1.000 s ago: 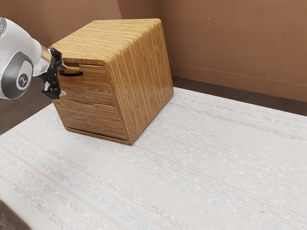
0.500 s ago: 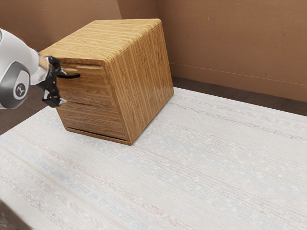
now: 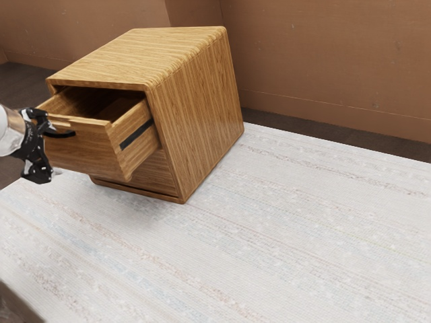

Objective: Pull the drawer handle with one arm to open the drawer

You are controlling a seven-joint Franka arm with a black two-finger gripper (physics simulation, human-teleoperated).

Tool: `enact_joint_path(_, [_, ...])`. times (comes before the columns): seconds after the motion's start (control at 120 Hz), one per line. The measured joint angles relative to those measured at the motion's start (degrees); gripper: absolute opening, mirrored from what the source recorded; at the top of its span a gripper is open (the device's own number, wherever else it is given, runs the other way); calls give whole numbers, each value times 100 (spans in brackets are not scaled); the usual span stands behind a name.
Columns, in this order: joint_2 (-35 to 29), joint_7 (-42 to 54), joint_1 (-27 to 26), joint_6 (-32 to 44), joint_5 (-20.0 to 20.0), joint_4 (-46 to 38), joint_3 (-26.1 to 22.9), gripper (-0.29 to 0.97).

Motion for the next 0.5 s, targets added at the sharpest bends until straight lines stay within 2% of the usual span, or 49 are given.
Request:
enact_joint_path(0.092, [-196,16,119,27,71,-232,-66,68])
enact_joint_path(0.275, [-724,13,787,85,-83,-688,-691,67])
enact_joint_path(0.5, [-1205,-5,1011,128,-138,-1097,-827,67])
